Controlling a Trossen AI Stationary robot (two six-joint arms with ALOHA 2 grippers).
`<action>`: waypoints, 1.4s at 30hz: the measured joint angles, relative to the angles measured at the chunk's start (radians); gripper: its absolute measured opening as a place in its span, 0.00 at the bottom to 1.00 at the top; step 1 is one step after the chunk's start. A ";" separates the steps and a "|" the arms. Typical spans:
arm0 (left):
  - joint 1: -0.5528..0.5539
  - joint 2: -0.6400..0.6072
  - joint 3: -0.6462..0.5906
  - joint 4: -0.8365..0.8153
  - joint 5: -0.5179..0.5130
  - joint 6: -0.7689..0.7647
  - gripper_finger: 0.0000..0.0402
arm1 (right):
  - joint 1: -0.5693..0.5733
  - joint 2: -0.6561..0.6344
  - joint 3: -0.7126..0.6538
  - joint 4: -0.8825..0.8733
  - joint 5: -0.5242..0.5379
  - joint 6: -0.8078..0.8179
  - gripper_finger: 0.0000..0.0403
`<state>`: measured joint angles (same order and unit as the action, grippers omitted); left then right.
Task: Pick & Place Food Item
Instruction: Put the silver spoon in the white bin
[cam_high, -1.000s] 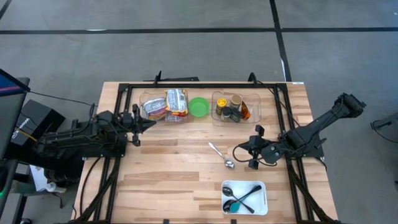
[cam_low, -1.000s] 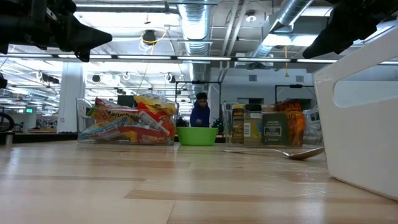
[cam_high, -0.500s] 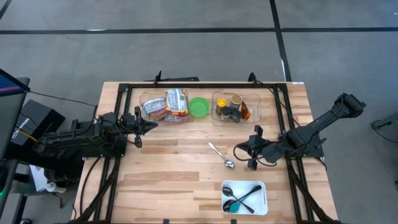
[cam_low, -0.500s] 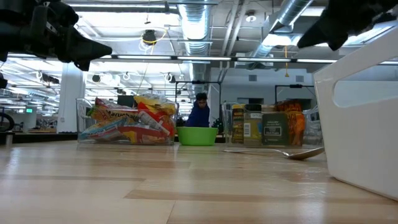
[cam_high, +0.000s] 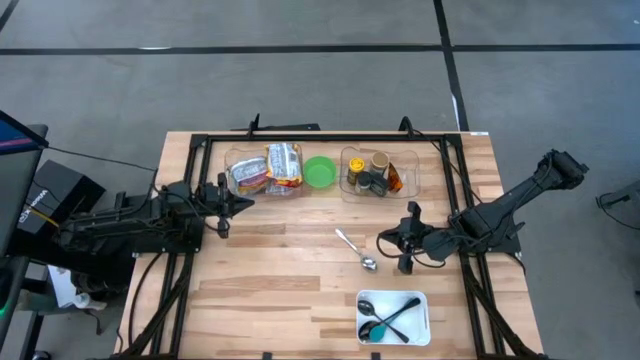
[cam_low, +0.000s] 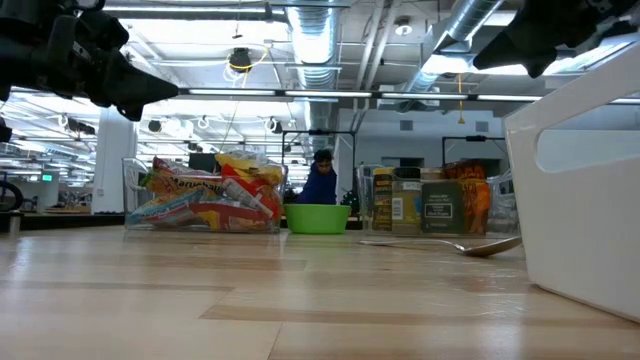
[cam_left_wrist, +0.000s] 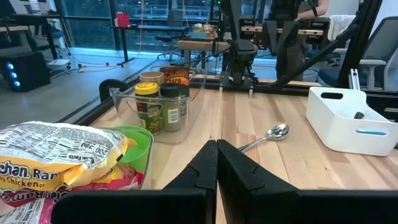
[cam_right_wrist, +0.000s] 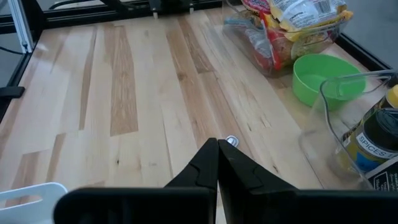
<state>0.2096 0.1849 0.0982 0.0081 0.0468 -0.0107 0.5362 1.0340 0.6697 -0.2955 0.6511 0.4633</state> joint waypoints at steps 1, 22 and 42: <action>0.000 0.000 0.000 -0.001 0.001 -0.002 0.00 | 0.000 0.000 0.000 0.000 0.000 0.000 0.00; 0.000 0.000 0.000 -0.001 -0.003 0.003 0.00 | 0.000 0.000 0.000 0.001 0.000 0.069 0.00; 0.000 0.000 0.000 0.000 -0.002 0.003 0.00 | -0.070 0.000 0.000 0.131 0.004 0.172 0.00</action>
<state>0.2099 0.1848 0.0982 0.0078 0.0449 -0.0078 0.4665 1.0344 0.6697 -0.1649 0.6552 0.6357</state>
